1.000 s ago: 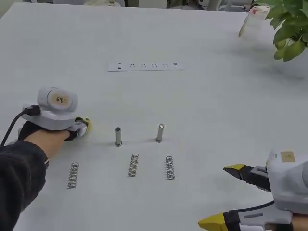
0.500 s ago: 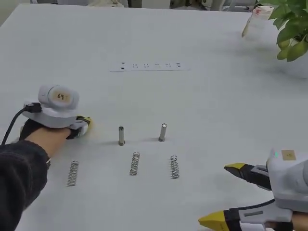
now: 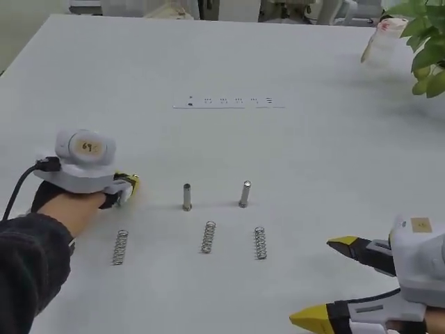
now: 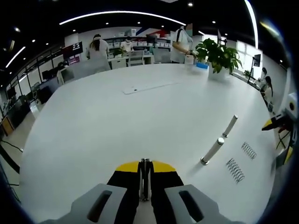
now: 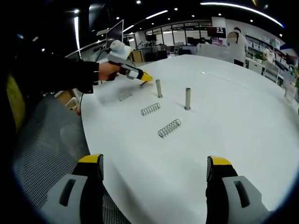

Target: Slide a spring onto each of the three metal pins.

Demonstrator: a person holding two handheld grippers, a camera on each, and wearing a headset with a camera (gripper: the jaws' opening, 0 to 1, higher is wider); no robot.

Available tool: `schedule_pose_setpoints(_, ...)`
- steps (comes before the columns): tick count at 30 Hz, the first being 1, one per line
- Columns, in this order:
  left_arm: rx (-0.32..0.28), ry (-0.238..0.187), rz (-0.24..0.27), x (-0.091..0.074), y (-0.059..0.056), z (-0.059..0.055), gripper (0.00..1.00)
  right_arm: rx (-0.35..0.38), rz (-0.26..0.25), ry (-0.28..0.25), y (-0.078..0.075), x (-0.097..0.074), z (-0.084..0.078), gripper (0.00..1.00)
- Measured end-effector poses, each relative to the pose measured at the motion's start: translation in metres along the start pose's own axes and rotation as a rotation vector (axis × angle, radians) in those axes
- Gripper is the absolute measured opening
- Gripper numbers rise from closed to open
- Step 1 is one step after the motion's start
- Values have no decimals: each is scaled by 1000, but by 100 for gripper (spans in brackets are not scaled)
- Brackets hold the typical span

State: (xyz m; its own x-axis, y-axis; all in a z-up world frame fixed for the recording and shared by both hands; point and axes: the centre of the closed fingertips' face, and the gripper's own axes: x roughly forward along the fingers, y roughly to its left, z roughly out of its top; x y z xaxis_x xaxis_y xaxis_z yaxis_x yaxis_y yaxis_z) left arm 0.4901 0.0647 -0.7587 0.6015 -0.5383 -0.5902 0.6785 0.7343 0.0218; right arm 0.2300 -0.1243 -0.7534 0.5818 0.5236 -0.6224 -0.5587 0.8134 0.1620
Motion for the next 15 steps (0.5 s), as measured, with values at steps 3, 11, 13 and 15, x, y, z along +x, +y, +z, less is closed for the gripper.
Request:
schedule_pose_setpoints(3,2,-11,0,-6,-1,2,0,-6,1,-1,0,1,1,91)
schedule_pose_setpoints(11,-9,-30,-8,-21,-2,2,0,-25,7,-8,4,1,7,90)
schedule_pose_setpoints(13,-13,-34,-7,-25,-2,1,0,-32,9,-10,6,1,8,90)
schedule_pose_setpoints(15,-18,-37,-6,-28,-1,0,0,-36,11,-11,7,1,9,90)
